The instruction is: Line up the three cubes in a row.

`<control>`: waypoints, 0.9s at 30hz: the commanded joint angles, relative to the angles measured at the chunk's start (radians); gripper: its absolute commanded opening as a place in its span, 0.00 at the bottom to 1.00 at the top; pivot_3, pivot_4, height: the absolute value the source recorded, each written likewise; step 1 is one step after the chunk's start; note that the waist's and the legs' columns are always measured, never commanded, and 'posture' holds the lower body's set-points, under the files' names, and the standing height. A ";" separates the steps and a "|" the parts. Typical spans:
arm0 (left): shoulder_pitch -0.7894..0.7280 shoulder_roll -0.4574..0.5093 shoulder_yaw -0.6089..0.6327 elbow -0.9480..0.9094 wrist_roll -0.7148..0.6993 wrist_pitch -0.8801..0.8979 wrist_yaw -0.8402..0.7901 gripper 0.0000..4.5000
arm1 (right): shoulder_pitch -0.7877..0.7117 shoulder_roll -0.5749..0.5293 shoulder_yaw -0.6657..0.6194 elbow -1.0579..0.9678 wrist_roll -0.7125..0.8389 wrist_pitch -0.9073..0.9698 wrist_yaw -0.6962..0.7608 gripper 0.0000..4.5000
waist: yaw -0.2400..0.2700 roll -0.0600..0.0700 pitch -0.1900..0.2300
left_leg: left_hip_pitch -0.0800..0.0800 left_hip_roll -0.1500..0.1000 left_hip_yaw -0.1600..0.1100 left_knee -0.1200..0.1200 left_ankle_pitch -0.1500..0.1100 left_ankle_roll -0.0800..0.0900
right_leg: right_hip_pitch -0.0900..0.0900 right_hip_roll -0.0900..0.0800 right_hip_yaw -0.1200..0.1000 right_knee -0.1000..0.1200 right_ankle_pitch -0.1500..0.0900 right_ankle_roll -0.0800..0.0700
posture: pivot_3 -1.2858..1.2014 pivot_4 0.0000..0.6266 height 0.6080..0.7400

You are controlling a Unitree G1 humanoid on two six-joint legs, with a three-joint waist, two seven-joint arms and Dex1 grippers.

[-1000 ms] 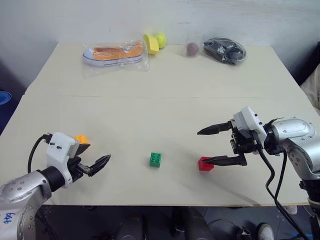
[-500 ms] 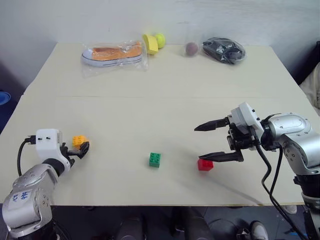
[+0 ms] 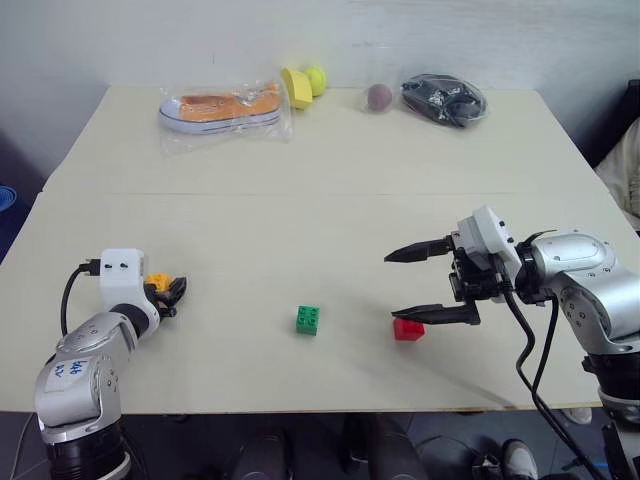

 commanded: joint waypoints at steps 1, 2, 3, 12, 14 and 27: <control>0.009 -0.004 0.042 -0.064 -0.017 0.030 0.018 0.34 | 0.008 -0.006 -0.039 -0.031 0.023 0.002 -0.011 1.00 | 0.000 0.000 0.000 | 0.000 0.000 0.000 0.000 0.000 0.000 | 0.000 0.000 0.000 0.000 0.000 0.000 | 0.52 0.24 1.00; 0.009 -0.004 0.047 -0.071 -0.019 0.037 0.019 0.35 | 0.011 -0.009 -0.041 -0.033 0.025 0.002 -0.011 1.00 | 0.000 0.000 0.000 | 0.000 0.000 0.000 0.000 0.000 0.000 | 0.000 0.000 0.000 0.000 0.000 0.000 | 0.52 0.24 1.00; 0.011 0.006 0.047 -0.073 -0.022 0.035 0.012 0.35 | 0.015 -0.012 -0.043 -0.035 0.025 0.003 -0.011 1.00 | 0.000 0.000 0.000 | 0.000 0.000 0.000 0.000 0.000 0.000 | 0.000 0.000 0.000 0.000 0.000 0.000 | 0.52 0.24 1.00; 0.066 0.436 -0.172 0.075 -0.170 -0.408 -0.745 0.35 | 0.110 -0.127 -0.065 -0.056 0.016 -0.021 0.082 1.00 | -0.001 0.000 0.000 | 0.000 0.000 0.000 0.000 -0.001 -0.001 | -0.001 0.000 0.000 -0.001 0.000 -0.001 | 0.52 0.24 1.00; 0.059 0.520 -0.235 0.150 -0.154 -0.534 -0.899 0.35 | 0.146 -0.153 -0.077 -0.054 -0.010 -0.055 0.091 1.00 | -0.004 0.000 0.000 | 0.000 0.000 0.001 -0.001 -0.001 -0.001 | -0.001 0.000 0.000 -0.001 -0.001 -0.001 | 0.52 0.24 1.00; -0.359 0.503 -0.609 0.702 0.051 -1.070 -1.300 0.35 | 0.387 -0.202 -0.249 -0.172 0.019 -0.029 0.019 1.00 | 0.000 0.001 0.000 | -0.001 0.001 0.003 0.000 -0.002 -0.001 | -0.002 0.003 -0.002 0.000 -0.001 -0.002 | 0.52 0.24 1.00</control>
